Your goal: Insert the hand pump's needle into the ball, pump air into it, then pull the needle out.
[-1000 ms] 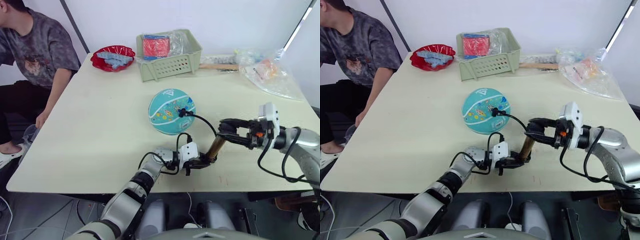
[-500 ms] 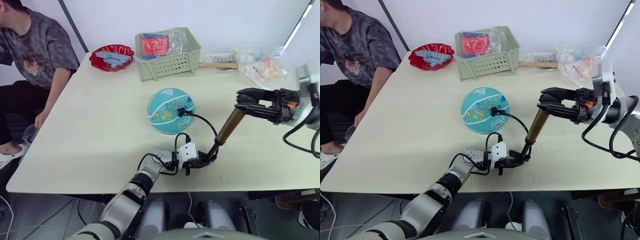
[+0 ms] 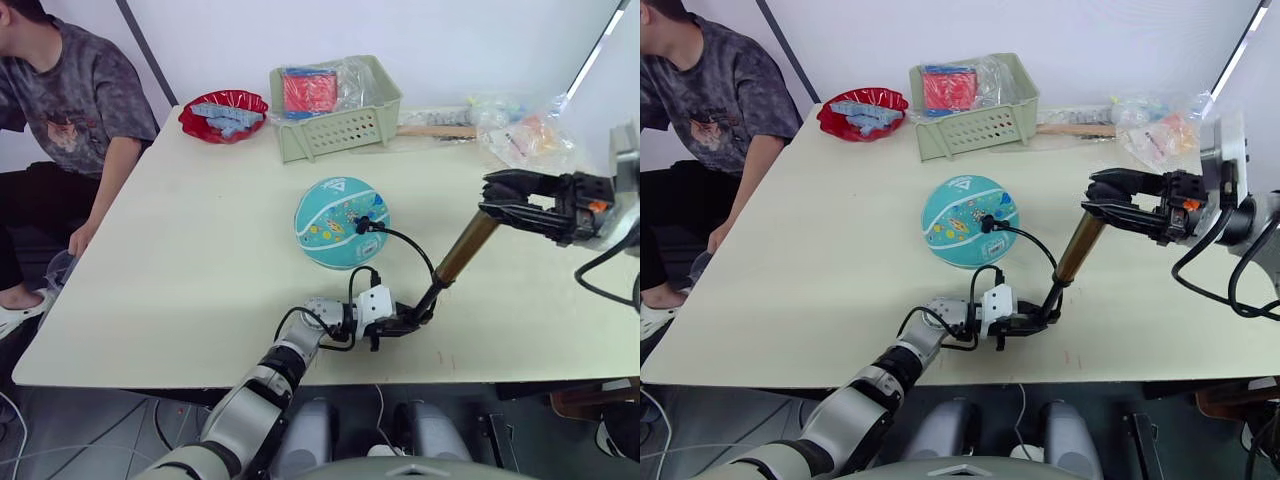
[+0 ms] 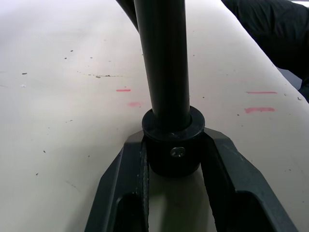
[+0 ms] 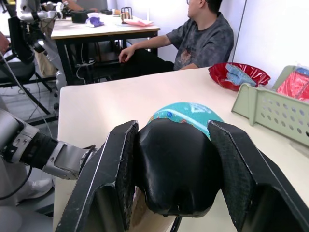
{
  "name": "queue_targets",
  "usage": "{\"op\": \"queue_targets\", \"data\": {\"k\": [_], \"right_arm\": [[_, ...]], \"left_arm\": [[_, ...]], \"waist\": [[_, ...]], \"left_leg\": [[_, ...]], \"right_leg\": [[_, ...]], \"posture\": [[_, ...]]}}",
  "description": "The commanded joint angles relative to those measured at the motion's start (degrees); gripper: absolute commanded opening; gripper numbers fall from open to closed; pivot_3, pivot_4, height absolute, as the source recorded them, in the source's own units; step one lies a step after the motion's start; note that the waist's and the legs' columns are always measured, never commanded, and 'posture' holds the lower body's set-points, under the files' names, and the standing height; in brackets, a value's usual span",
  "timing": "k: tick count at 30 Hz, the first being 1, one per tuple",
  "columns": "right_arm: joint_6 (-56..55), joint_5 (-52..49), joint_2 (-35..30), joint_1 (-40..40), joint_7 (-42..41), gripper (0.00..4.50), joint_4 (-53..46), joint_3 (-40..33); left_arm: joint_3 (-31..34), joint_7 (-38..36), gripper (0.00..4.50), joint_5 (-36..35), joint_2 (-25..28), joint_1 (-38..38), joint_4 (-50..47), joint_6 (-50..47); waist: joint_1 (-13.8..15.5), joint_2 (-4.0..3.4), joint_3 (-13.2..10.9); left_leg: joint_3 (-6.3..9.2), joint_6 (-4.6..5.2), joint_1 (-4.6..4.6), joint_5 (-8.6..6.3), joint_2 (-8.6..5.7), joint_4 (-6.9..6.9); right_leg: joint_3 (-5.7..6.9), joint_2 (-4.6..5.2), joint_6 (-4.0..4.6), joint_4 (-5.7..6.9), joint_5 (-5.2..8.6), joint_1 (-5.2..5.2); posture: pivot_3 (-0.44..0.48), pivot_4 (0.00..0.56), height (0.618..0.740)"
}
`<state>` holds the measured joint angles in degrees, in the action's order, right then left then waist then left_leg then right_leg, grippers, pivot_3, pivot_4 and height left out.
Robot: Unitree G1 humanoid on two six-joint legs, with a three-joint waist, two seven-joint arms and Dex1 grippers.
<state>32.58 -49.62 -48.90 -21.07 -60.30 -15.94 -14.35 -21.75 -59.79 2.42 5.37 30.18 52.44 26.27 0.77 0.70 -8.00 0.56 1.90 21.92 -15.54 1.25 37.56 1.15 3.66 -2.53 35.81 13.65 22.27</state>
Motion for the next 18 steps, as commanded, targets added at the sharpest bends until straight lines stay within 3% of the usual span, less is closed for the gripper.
{"op": "queue_targets", "data": {"k": [1, 12, 18], "right_arm": [[-3.15, 5.25, 1.20, 2.62, 1.32, 1.81, -0.38, 1.83], [-17.32, 19.69, 9.97, 14.80, 2.30, 1.81, 1.56, 13.00], [-21.22, 21.83, 11.82, 17.19, 2.29, 1.75, 2.26, 14.41]], "left_arm": [[-0.78, -1.37, 1.07, 2.41, 2.48, -2.00, 3.54, -3.81], [0.28, -3.51, 1.07, 1.36, 3.35, -1.65, 0.66, -5.35], [0.37, -3.62, 1.07, 1.33, 3.45, -2.02, -0.65, -6.02]], "waist": [[-0.04, 0.00, 0.00], [-0.21, 0.25, 0.03], [-0.37, 0.28, 0.01]], "left_leg": [[-0.01, 0.00, 0.00, 0.00, 0.01, 0.00], [0.02, 0.00, -0.04, 0.00, 0.04, -0.03], [0.01, 0.00, -0.08, 0.00, 0.09, -0.09]], "right_leg": [[-0.01, -0.01, -0.05, 0.00, 0.03, 0.00], [-0.02, -0.24, -0.04, 0.01, -0.17, 0.01], [-0.15, -0.46, 0.01, 0.01, -0.15, 0.03]], "posture": [[0.000, 0.150, 0.738], [0.000, 0.150, 0.738], [0.000, 0.150, 0.738]]}}
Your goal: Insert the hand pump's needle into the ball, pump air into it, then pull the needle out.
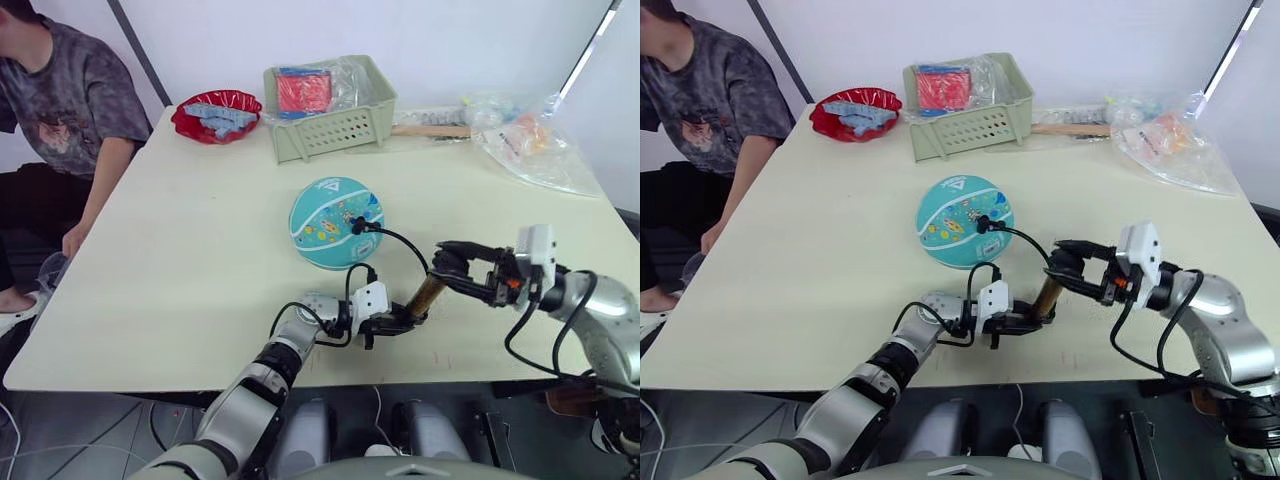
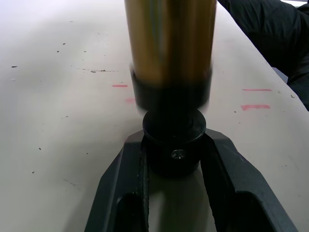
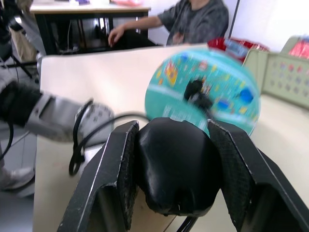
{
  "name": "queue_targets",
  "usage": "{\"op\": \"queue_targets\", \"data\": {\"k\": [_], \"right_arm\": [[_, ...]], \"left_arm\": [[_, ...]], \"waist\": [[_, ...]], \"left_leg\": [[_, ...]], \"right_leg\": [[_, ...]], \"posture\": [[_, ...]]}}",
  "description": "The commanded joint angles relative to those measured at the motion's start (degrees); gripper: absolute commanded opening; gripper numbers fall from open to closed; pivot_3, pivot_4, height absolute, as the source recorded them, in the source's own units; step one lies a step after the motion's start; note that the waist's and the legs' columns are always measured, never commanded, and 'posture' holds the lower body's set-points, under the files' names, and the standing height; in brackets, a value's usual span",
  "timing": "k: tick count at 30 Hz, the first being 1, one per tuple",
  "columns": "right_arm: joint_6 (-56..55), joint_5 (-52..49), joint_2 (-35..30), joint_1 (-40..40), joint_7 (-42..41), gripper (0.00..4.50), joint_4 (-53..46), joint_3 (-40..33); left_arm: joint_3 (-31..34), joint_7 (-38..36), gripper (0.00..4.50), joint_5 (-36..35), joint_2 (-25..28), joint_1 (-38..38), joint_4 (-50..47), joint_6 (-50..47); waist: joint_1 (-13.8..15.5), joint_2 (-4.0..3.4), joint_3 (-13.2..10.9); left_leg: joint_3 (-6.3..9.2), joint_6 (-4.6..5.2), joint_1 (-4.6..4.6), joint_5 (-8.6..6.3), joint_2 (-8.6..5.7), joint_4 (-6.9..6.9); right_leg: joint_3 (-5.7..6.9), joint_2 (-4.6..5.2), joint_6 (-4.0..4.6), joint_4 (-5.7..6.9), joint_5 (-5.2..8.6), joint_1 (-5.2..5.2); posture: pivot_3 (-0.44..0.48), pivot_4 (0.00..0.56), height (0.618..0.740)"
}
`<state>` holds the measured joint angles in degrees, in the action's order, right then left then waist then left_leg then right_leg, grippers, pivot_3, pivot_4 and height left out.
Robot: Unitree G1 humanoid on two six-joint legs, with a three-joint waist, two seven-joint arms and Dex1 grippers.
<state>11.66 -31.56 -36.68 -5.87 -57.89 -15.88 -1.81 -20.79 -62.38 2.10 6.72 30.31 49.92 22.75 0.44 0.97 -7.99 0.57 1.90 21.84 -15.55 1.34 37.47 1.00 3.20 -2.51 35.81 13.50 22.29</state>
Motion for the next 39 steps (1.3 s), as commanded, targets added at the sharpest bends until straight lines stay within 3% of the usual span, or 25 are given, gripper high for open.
{"op": "queue_targets", "data": {"k": [1, 5, 17, 28, 35, 39], "right_arm": [[-0.54, 3.78, -0.39, 2.04, -0.14, 1.75, 2.16, 1.89], [0.57, 1.05, -0.88, 0.99, -0.34, 1.75, 0.62, 0.28], [14.77, -15.56, -8.75, -13.59, -0.84, 1.75, -2.34, -11.44], [22.28, -21.80, -15.31, -22.69, -1.23, 1.75, -0.02, -16.93], [22.58, -21.99, -14.73, -22.51, -0.85, 1.75, -0.51, -17.32], [20.89, -18.36, -14.69, -17.24, -2.73, 1.75, -0.78, -15.15]], "left_arm": [[-0.59, -1.02, 1.07, 1.64, 2.12, -2.18, 1.74, -2.57], [-0.59, -0.93, 1.07, 1.64, 2.25, -2.33, 1.17, -2.96], [-0.64, -1.09, 1.07, 1.69, 2.27, -2.40, 0.79, -3.28], [-0.76, -0.93, 1.07, 1.89, 2.01, -2.08, 1.51, -3.07], [-0.92, -0.79, 1.07, 2.06, 1.94, -2.24, 1.77, -2.80], [-0.98, -0.73, 1.07, 2.11, 1.98, -2.31, 1.78, -2.73]], "waist": [[-0.04, 0.02, -0.01], [-0.01, 0.04, -0.02], [0.22, -0.14, -0.62], [0.21, -0.15, -0.68], [0.20, -0.15, -0.68], [0.23, -0.15, -0.66]], "left_leg": [[-0.01, 0.00, -0.01, 0.00, 0.01, -0.01], [0.00, 0.00, 0.00, 0.00, 0.03, -0.01], [-0.11, 0.00, 0.38, 0.00, 0.00, -0.02], [-0.14, 0.00, 0.38, 0.00, 0.00, -0.01], [-0.15, 0.00, 0.37, 0.00, 0.00, -0.01], [-0.15, 0.00, 0.35, 0.00, 0.00, 0.00]], "right_leg": [[-0.03, -0.03, 0.01, 0.00, 0.00, 0.00], [-0.04, -0.06, 0.04, 0.00, 0.01, 0.01], [-0.18, -0.04, 0.13, 0.04, -0.06, 0.42], [-0.21, -0.02, 0.12, 0.05, -0.07, 0.43], [-0.21, -0.02, 0.12, 0.08, -0.08, 0.43], [-0.21, -0.03, 0.12, 0.09, -0.08, 0.41]], "posture": [[0.000, 0.150, 0.738], [0.000, 0.150, 0.738], [0.000, 0.150, 0.738], [0.000, 0.150, 0.738], [0.000, 0.150, 0.738], [0.000, 0.150, 0.738]]}}
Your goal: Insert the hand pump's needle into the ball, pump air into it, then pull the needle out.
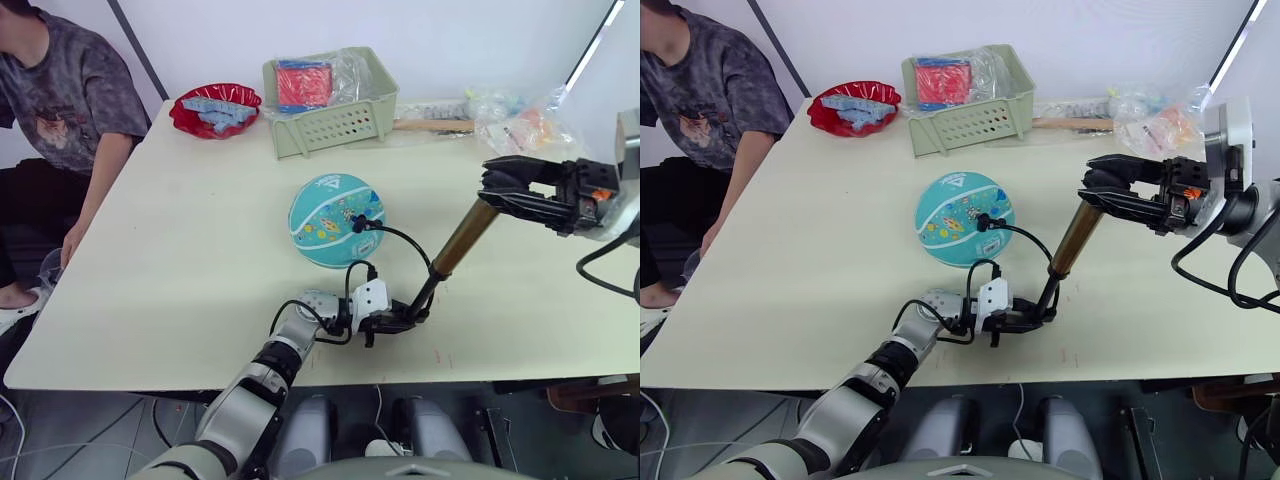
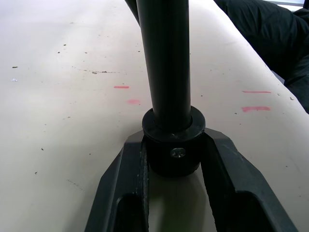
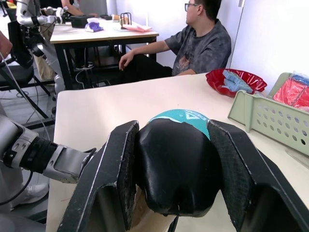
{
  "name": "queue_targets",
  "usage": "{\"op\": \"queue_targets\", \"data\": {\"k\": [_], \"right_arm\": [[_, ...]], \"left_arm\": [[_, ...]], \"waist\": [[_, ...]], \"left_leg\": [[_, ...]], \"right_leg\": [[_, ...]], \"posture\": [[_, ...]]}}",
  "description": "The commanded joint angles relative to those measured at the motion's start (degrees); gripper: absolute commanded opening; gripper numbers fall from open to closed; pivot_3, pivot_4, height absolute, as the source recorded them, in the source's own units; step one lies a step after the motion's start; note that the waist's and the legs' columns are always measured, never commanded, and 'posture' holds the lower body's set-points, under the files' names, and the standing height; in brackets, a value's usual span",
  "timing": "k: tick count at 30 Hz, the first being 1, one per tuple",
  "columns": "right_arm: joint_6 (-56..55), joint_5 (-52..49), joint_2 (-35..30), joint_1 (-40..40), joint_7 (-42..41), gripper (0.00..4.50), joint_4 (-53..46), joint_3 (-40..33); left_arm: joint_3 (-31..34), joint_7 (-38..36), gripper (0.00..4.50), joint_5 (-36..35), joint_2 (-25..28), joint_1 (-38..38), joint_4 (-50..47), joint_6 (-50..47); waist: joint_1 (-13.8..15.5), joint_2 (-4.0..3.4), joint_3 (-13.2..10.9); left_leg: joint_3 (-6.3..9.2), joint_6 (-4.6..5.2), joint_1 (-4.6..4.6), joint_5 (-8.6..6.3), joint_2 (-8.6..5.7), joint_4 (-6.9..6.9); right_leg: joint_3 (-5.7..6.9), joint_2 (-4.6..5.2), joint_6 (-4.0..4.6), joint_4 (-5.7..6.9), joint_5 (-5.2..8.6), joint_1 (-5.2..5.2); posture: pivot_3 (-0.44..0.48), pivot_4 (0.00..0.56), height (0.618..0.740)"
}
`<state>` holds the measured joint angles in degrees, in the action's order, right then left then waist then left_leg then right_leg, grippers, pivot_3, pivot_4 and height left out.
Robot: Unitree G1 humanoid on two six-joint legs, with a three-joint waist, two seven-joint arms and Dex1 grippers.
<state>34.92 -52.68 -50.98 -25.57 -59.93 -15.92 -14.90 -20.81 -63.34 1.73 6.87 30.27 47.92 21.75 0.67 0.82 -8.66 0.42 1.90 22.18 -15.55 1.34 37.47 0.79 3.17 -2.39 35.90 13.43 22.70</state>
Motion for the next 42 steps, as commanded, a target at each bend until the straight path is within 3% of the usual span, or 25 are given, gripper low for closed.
{"op": "queue_targets", "data": {"k": [1, 16, 23, 33, 42], "right_arm": [[-2.72, 3.46, -0.07, 3.73, -0.73, 1.75, -0.79, -1.41], [-13.38, 16.91, 7.20, 19.42, -1.22, 1.75, -0.14, 11.20], [-15.78, 19.45, 10.48, 22.68, 0.32, 1.75, -0.81, 13.86], [-10.31, 11.47, 8.73, 15.28, 2.03, 1.75, -3.49, 5.82], [-2.09, 2.63, 2.45, 4.06, 1.04, 1.75, -1.52, -2.11]], "left_arm": [[-0.97, 0.27, 1.07, 2.50, 1.83, -2.29, 3.78, -1.70], [-1.07, 0.69, 1.07, 2.64, 1.93, -2.82, 3.69, -1.43], [-1.18, 0.83, 1.07, 2.76, 1.78, -2.87, 3.80, -1.28], [-1.33, 0.95, 1.07, 3.07, 1.52, -2.14, 5.08, -0.81], [-1.42, 1.08, 1.07, 3.39, 1.28, -1.63, 6.41, 0.00]], "waist": [[0.00, 0.02, 0.02], [-0.03, 0.49, 0.45], [0.02, 0.61, 0.59], [0.08, 0.46, 0.52], [0.10, 0.33, 0.38]], "left_leg": [[0.00, 0.00, -0.01, 0.00, 0.00, 0.00], [-0.06, 0.00, -0.26, 0.00, 0.02, 0.00], [-0.06, 0.00, -0.30, 0.00, 0.02, 0.01], [-0.08, 0.00, -0.25, 0.00, 0.00, 0.01], [-0.08, 0.00, -0.14, 0.00, -0.03, 0.08]], "right_leg": [[0.00, 0.00, 0.00, 0.00, 0.00, -0.01], [-0.07, -0.09, 0.00, 0.05, 0.01, -0.21], [-0.07, -0.08, 0.00, 0.05, 0.01, -0.24], [-0.08, -0.06, 0.00, 0.05, 0.00, -0.21], [-0.09, -0.04, -0.02, 0.06, -0.02, -0.12]], "posture": [[0.000, 0.150, 0.738], [0.000, 0.150, 0.738], [0.000, 0.150, 0.738], [0.000, 0.150, 0.738], [0.000, 0.150, 0.738]]}}
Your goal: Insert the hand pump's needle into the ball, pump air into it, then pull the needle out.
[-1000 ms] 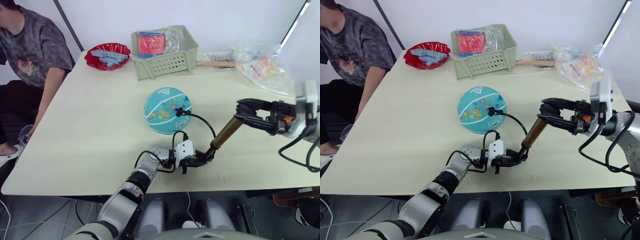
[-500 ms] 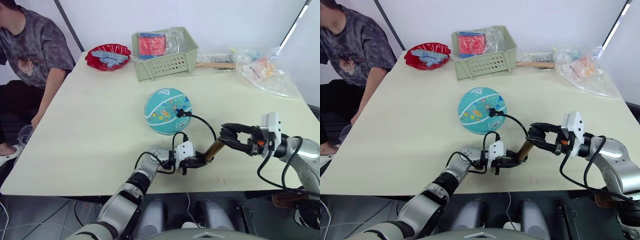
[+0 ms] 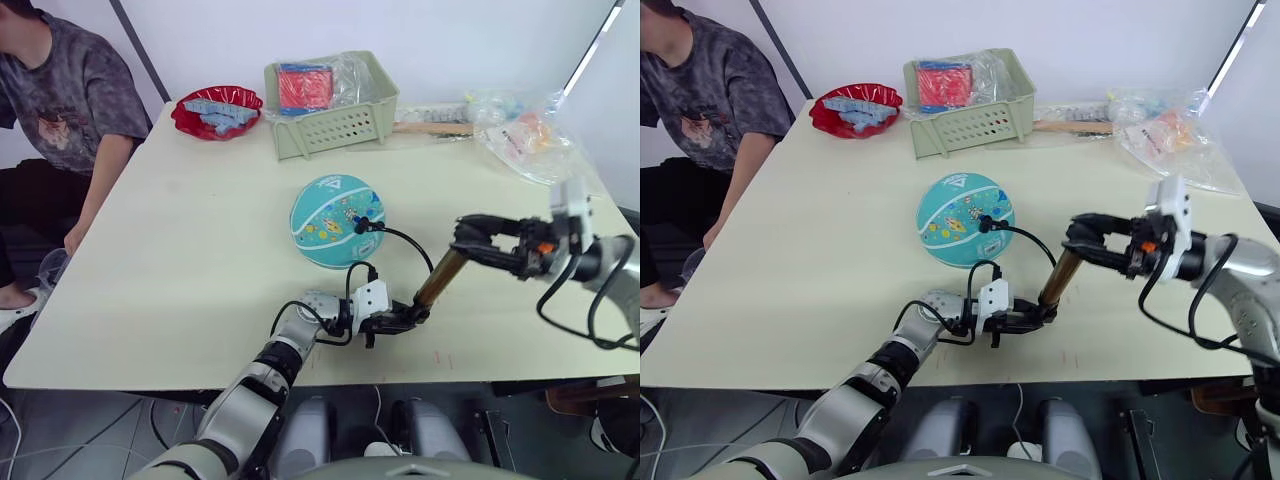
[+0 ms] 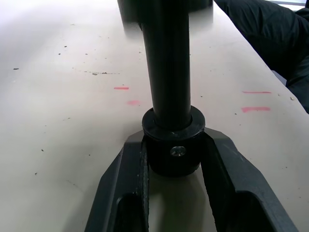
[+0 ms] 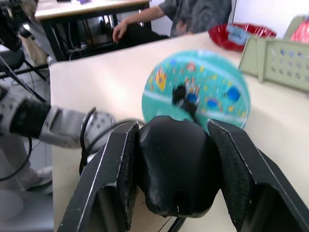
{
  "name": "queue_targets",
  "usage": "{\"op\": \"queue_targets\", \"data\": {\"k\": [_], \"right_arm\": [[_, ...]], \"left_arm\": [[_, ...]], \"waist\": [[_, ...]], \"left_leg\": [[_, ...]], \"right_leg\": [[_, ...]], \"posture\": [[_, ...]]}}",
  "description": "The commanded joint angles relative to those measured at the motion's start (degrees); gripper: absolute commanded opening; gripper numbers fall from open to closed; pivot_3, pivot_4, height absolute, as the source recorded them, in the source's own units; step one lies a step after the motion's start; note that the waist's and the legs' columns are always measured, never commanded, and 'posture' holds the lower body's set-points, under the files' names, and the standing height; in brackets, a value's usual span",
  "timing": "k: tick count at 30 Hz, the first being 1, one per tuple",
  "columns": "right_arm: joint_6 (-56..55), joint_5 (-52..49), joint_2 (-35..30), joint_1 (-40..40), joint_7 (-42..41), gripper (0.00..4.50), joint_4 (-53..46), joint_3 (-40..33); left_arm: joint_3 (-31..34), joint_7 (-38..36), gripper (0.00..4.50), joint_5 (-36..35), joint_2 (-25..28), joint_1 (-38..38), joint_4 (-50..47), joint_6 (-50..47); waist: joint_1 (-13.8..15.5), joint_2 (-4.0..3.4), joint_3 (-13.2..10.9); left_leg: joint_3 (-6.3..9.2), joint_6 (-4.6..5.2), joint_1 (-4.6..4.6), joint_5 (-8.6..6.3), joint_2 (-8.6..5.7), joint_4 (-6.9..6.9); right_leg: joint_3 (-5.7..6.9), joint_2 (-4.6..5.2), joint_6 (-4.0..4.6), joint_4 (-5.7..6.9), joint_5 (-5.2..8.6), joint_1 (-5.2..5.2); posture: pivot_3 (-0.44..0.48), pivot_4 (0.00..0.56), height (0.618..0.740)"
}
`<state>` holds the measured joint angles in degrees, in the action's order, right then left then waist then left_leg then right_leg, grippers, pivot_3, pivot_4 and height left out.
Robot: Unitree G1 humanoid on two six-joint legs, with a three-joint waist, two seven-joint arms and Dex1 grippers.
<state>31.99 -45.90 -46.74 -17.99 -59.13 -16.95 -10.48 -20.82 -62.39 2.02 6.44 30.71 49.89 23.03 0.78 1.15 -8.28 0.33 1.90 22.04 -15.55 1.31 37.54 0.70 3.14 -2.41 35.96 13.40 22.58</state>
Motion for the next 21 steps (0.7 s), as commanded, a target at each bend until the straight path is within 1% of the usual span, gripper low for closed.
{"op": "queue_targets", "data": {"k": [1, 6, 13, 18, 21], "right_arm": [[1.48, -4.94, -2.40, -4.54, 0.14, 1.75, -0.18, -7.24], [3.77, -7.68, -4.47, -8.86, 0.34, 1.75, 1.76, -10.18], [6.19, -10.40, -7.29, -12.25, -0.50, 1.75, 3.90, -12.26], [6.63, -10.48, -7.12, -11.49, -0.82, 1.75, 3.81, -11.88], [6.35, -9.16, -6.74, -8.47, -1.58, 1.75, 2.26, -10.41]], "left_arm": [[-1.43, 0.14, 1.07, 3.11, 1.71, -2.13, 4.47, -1.20], [-1.42, 0.18, 1.07, 3.09, 1.78, -2.38, 4.43, -1.05], [-1.44, 0.13, 1.07, 3.09, 1.81, -2.53, 4.31, -1.04], [-1.54, 0.22, 1.07, 3.21, 1.70, -2.44, 4.47, -0.97], [-1.56, 0.29, 1.07, 3.21, 1.64, -2.45, 4.45, -1.00]], "waist": [[0.00, 0.00, 0.00], [-0.04, -0.01, 0.00], [-0.04, -0.07, -0.03], [-0.03, -0.08, -0.02], [0.00, -0.08, -0.02]], "left_leg": [[0.01, 0.00, 0.00, 0.00, 0.00, 0.00], [-0.01, 0.00, 0.00, 0.00, 0.01, 0.00], [-0.06, 0.00, -0.02, 0.00, 0.01, 0.01], [-0.07, 0.00, -0.01, 0.00, 0.02, 0.01], [-0.06, 0.00, -0.01, 0.00, 0.02, 0.01]], "right_leg": [[0.00, 0.00, 0.00, 0.00, 0.00, 0.00], [-0.02, 0.00, 0.01, 0.03, -0.01, 0.00], [-0.06, 0.02, 0.01, 0.05, -0.01, 0.01], [-0.07, 0.03, 0.01, 0.06, -0.02, 0.03], [-0.06, 0.03, 0.01, 0.06, -0.01, 0.02]], "posture": [[0.000, 0.150, 0.738], [0.000, 0.150, 0.738], [0.000, 0.150, 0.738], [0.000, 0.150, 0.738], [0.000, 0.150, 0.738]]}}
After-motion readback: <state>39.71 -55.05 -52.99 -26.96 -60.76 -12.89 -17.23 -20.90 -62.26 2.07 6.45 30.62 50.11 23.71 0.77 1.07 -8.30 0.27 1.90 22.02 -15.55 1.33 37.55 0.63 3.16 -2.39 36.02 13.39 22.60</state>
